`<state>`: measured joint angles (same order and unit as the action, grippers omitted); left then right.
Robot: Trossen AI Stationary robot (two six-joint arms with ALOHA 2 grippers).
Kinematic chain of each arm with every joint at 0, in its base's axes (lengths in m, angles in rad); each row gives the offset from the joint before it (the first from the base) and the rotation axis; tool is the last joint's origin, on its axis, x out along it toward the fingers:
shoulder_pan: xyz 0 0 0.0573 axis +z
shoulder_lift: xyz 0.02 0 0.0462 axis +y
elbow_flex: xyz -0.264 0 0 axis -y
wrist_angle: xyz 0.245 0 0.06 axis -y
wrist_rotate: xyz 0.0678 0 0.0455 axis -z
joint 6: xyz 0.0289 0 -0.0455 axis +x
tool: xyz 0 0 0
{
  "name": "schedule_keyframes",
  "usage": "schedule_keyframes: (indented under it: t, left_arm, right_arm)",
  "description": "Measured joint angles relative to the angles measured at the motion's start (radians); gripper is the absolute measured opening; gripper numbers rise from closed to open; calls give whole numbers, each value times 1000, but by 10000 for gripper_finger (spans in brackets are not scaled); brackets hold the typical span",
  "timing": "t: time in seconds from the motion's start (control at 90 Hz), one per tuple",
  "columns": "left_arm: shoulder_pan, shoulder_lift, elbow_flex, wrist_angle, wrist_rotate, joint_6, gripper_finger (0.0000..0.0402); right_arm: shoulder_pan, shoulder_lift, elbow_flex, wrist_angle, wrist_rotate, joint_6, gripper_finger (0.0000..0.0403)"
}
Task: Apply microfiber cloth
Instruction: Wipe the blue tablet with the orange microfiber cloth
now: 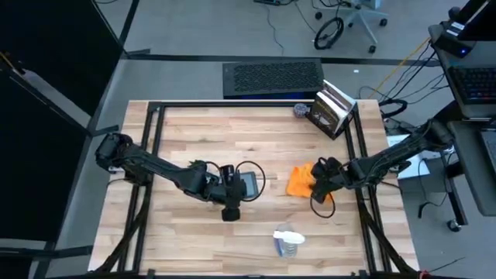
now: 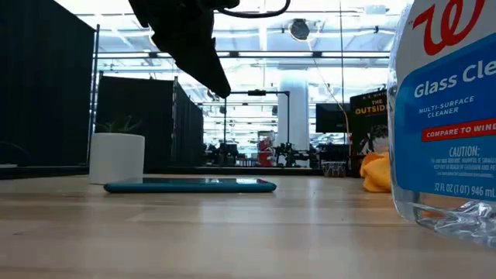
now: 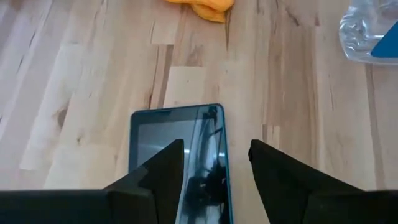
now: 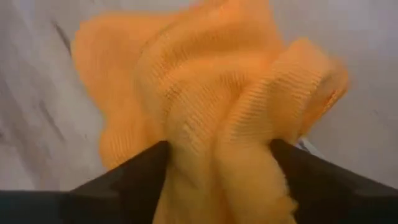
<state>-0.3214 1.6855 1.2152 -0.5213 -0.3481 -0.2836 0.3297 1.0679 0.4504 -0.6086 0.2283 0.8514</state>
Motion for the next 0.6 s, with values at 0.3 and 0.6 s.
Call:
schedule_keyframes:
  t: [0.3, 0.6]
  left_arm:
    - [0, 0, 0, 0, 2, 0, 166]
    - [-15, 0, 0, 0, 8, -1, 166]
  right_arm:
    - [-7, 0, 219, -273, -240, -75, 297]
    - [112, 0, 211, -138, -185, 21, 297]
